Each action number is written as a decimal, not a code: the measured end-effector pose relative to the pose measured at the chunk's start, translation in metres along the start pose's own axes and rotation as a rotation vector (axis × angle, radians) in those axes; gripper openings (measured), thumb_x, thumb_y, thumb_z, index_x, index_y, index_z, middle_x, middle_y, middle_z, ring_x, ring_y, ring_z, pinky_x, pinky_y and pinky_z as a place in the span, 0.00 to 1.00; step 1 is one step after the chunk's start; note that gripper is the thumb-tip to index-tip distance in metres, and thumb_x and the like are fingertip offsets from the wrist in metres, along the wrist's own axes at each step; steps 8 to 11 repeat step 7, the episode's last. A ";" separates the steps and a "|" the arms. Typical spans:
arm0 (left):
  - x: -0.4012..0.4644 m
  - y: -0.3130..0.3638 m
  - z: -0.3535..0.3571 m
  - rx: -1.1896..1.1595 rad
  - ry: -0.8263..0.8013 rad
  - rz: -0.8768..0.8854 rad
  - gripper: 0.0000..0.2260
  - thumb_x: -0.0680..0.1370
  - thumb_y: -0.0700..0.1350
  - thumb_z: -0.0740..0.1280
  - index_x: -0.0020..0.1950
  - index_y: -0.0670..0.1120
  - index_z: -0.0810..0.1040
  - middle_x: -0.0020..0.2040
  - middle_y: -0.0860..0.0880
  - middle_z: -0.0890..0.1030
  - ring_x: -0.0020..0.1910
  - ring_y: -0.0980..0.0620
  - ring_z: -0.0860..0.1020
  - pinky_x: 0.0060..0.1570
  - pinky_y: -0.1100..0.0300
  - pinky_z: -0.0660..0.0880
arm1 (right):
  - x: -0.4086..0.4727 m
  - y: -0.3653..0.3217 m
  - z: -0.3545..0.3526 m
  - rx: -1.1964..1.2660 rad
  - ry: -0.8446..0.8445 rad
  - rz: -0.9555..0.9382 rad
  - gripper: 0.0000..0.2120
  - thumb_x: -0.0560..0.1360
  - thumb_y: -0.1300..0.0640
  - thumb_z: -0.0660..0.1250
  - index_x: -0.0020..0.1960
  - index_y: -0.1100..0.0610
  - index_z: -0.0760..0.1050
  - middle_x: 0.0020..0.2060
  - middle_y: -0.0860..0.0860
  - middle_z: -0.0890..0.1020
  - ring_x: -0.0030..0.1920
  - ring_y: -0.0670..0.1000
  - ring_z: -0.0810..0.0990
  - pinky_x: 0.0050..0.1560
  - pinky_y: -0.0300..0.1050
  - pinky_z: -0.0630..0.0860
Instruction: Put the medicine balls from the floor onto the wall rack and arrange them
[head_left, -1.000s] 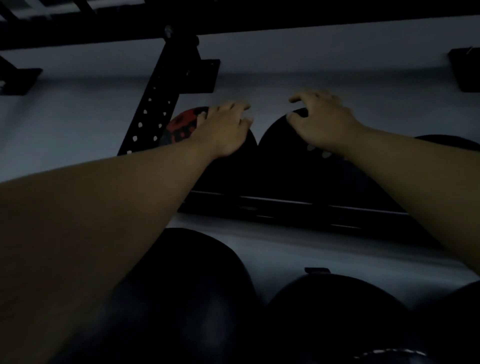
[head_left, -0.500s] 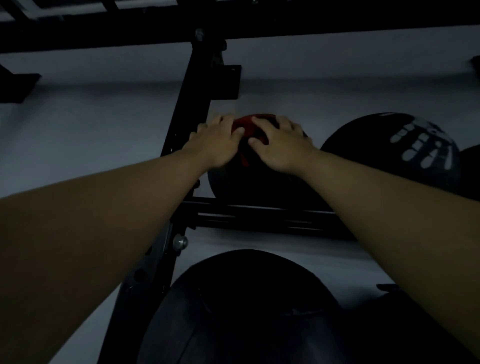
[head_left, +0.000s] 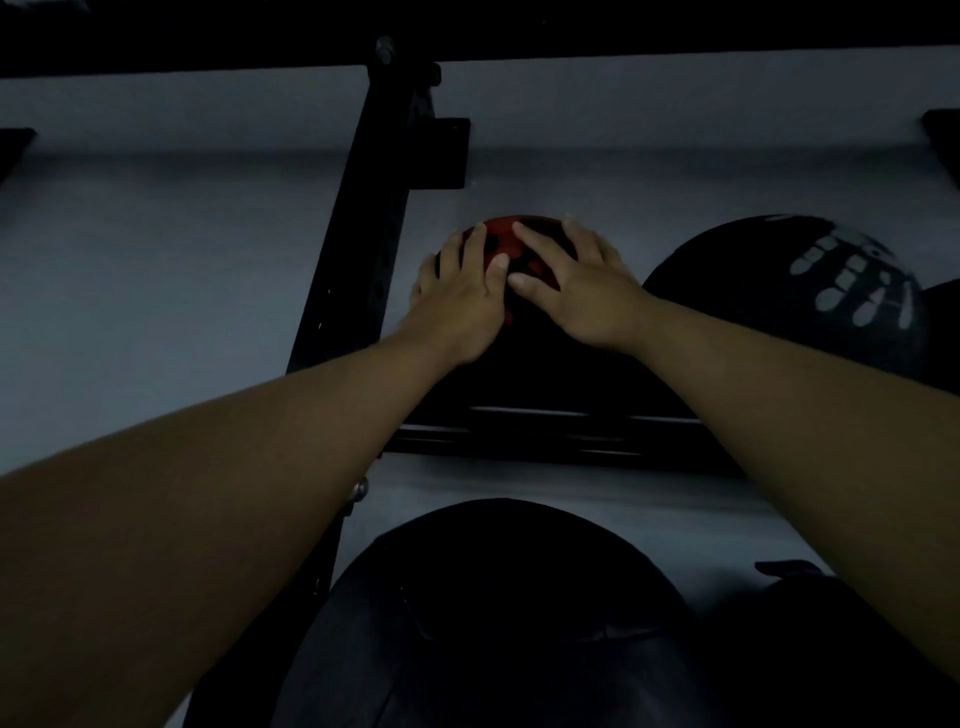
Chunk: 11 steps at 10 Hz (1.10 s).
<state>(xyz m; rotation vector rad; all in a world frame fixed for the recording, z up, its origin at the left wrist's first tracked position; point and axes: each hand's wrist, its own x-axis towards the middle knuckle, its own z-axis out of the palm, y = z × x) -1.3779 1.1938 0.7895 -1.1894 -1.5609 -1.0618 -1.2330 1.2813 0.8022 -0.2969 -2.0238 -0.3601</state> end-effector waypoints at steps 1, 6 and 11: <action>-0.002 0.001 -0.002 0.042 -0.024 0.005 0.34 0.82 0.63 0.39 0.85 0.48 0.43 0.86 0.44 0.47 0.85 0.39 0.47 0.81 0.38 0.48 | -0.006 0.000 0.004 0.000 0.028 -0.014 0.32 0.82 0.33 0.52 0.82 0.35 0.45 0.84 0.54 0.42 0.83 0.61 0.40 0.81 0.65 0.43; -0.041 0.048 -0.053 0.141 -0.143 0.010 0.30 0.82 0.49 0.68 0.83 0.50 0.63 0.81 0.44 0.65 0.79 0.44 0.67 0.78 0.51 0.64 | -0.054 0.014 -0.032 0.157 -0.142 -0.114 0.30 0.83 0.47 0.63 0.82 0.46 0.59 0.83 0.60 0.54 0.83 0.59 0.52 0.81 0.49 0.52; -0.072 0.070 -0.048 0.169 -0.208 0.054 0.25 0.81 0.47 0.70 0.78 0.51 0.71 0.81 0.46 0.66 0.81 0.48 0.62 0.78 0.59 0.58 | -0.083 0.033 -0.030 0.271 -0.147 -0.143 0.23 0.82 0.49 0.63 0.77 0.48 0.69 0.74 0.58 0.68 0.75 0.58 0.68 0.69 0.40 0.63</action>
